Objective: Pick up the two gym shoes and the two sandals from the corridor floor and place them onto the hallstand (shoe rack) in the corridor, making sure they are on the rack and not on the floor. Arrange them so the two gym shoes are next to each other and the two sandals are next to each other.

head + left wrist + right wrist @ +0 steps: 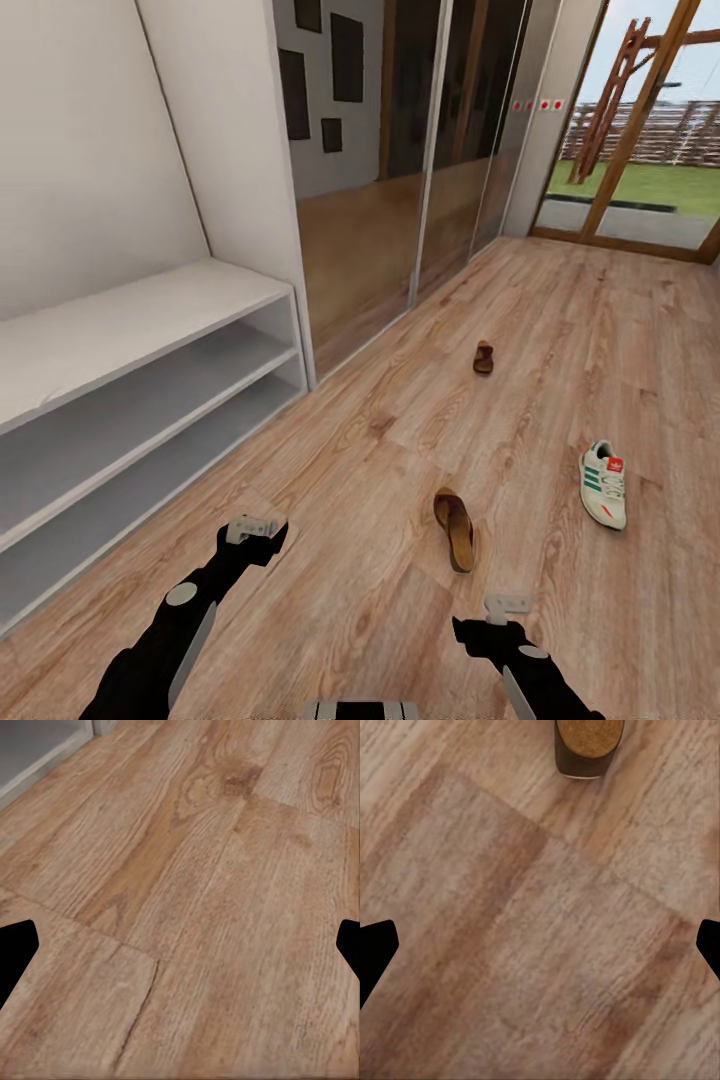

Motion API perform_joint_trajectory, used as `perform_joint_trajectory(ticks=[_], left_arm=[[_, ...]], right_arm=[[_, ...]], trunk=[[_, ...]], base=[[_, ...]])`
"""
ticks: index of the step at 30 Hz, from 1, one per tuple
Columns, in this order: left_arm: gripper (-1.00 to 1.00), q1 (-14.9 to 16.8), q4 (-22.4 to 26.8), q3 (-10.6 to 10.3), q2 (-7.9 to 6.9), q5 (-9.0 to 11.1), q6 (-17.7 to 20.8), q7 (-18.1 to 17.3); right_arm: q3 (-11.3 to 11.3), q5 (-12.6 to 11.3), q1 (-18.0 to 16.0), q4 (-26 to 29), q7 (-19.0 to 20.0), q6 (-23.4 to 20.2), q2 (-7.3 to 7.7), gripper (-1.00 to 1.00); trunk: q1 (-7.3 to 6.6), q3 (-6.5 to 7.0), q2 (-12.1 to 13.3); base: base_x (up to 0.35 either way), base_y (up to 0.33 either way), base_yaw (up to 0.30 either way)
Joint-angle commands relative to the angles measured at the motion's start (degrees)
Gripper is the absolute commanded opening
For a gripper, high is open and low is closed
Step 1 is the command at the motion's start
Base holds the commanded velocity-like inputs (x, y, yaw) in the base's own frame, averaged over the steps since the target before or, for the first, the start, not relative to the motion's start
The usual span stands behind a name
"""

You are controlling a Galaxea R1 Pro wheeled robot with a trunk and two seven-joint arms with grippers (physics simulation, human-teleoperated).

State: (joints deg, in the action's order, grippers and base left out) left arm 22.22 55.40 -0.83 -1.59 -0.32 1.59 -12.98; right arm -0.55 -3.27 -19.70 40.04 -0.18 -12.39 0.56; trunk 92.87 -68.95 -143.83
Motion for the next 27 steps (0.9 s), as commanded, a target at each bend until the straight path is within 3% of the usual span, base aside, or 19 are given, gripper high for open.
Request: perform_joint_trajectory(ticks=[1, 5, 9, 14, 20, 27], left_arm=[[1.0, 0.01, 0.06, -0.05, -0.02, -0.03, 0.17, -0.09], [1.0, 0.01, 0.08, -0.05, 0.03, -0.03, 0.17, -0.05], [1.0, 0.01, 0.12, -0.06, 0.16, -0.03, 0.17, 0.07], [1.0, 0.01, 0.14, -0.05, 0.17, -0.03, 0.17, 0.07], [1.0, 0.01, 0.14, -0.05, 0.2, -0.03, 0.23, 0.1], [1.0, 0.01, 0.15, -0.12, 0.26, -0.12, 0.18, 0.11]], right_arm=[[-0.04, -0.34, -0.02, 0.2, -0.05, -0.24, 0.01, 1.0], [0.0, -0.37, -0.21, 1.27, -0.12, -0.15, -0.02, 1.0], [0.02, -0.34, -2.35, 5.88, -0.2, -0.37, -0.03, 1.0], [0.02, -0.34, -4.17, 6.64, -0.86, -0.59, -0.03, 1.0], [0.03, -0.48, -7.58, 6.93, -4.62, -0.73, -0.07, 1.0], [-0.03, -0.57, -9.22, 6.95, -6.5, -0.54, -0.09, 1.0]], trunk=[[0.01, -0.27, -0.03], [0.11, -1.16, -0.09], [0.22, -2.05, -0.14], [0.35, -3.16, -0.21], [0.5, -4.48, -0.29], [0.5, -4.48, -0.29]], base=[[0.0, 0.0, 0.002], [0.0, 0.0, 0.001], [0.0, 0.0, 0.0], [0.0, 0.0, 0.0], [0.0, 0.0, 0.0], [0.0, 0.0, 0.0]])
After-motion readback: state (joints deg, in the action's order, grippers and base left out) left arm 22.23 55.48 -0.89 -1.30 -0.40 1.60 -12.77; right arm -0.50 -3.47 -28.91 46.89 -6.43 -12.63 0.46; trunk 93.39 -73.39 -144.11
